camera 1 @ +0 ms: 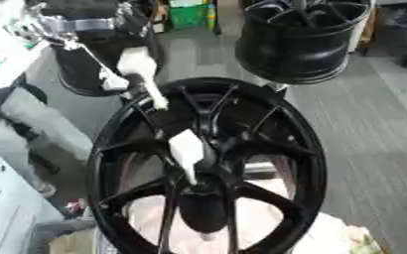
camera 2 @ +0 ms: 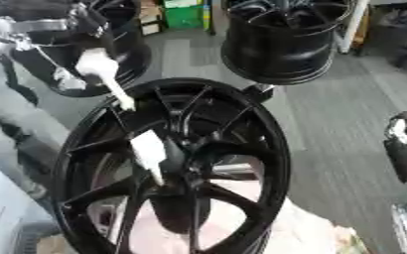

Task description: Pull the pin out of the wheel hub.

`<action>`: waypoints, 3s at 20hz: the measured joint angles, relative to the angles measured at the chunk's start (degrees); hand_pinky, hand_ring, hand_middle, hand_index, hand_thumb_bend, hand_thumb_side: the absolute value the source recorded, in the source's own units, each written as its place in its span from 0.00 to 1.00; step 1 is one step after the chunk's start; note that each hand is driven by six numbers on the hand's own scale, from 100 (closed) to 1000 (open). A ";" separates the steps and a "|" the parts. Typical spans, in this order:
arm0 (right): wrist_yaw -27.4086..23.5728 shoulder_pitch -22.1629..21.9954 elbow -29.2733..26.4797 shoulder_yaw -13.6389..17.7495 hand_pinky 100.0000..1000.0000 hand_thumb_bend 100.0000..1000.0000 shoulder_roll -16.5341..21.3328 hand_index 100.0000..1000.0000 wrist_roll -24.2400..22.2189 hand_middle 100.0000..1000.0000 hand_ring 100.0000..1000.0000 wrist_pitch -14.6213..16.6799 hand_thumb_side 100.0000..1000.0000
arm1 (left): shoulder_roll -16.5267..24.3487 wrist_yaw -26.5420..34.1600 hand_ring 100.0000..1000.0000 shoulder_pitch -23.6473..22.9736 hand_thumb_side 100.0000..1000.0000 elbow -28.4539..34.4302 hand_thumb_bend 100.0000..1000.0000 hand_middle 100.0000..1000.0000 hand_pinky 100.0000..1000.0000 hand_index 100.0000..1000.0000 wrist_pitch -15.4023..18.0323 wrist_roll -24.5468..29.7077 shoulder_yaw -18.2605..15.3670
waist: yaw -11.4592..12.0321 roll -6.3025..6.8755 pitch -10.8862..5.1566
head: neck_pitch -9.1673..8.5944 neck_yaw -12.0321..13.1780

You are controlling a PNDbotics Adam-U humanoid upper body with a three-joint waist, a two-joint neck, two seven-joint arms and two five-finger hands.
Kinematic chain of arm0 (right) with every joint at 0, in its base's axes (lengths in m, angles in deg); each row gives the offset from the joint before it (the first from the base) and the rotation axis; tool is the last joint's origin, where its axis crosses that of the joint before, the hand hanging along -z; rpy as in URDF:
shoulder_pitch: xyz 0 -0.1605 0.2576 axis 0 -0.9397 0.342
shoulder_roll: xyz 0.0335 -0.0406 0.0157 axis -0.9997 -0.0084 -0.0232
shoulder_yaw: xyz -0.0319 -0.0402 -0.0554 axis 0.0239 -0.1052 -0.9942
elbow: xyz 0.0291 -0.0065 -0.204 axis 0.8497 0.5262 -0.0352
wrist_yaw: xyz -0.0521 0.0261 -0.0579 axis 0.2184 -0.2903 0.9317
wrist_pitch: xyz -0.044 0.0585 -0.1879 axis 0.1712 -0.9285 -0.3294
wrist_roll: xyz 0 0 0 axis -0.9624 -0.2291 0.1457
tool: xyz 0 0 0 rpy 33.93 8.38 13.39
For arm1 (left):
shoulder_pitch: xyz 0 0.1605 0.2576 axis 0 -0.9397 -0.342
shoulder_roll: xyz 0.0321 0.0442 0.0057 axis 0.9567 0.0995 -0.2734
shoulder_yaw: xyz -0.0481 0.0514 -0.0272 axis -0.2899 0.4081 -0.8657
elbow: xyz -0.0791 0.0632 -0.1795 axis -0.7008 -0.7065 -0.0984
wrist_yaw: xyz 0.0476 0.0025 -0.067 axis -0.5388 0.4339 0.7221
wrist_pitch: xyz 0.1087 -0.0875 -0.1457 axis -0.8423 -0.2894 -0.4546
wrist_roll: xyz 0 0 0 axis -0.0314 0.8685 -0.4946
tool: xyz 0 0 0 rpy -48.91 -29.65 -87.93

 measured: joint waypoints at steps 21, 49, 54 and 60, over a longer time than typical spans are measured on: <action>0.00 -0.74 0.31 0.66 0.45 0.00 -0.28 0.77 0.49 0.71 0.65 0.03 0.44 | 8.59 -18.42 0.78 -22.54 0.55 -17.41 0.47 0.86 0.81 0.92 -1.15 1.16 -26.63 | 1.21 -1.42 -0.20 | 0.00 -0.47; -0.61 0.51 0.34 0.27 0.45 0.00 -2.66 0.77 -0.01 0.70 0.65 0.55 0.44 | -24.94 -3.39 0.56 -43.25 0.75 16.96 0.00 0.63 0.67 0.70 -11.80 -12.66 -42.07 | 2.00 -4.04 1.24 | 0.00 -0.16; -0.63 0.58 0.34 0.26 0.45 0.00 -2.72 0.77 -0.04 0.70 0.65 0.57 0.44 | -25.78 12.26 0.55 -44.97 0.76 25.41 0.00 0.62 0.66 0.69 -25.54 -8.80 -42.98 | 2.40 -4.10 1.24 | 0.00 -0.13; -0.66 0.64 0.34 0.24 0.45 0.00 -3.09 0.77 -0.09 0.70 0.65 0.59 0.44 | -26.91 17.08 0.55 -46.26 0.78 30.22 0.00 0.61 0.66 0.69 -34.20 -7.68 -43.91 | 2.67 -4.24 1.39 | 0.00 -0.09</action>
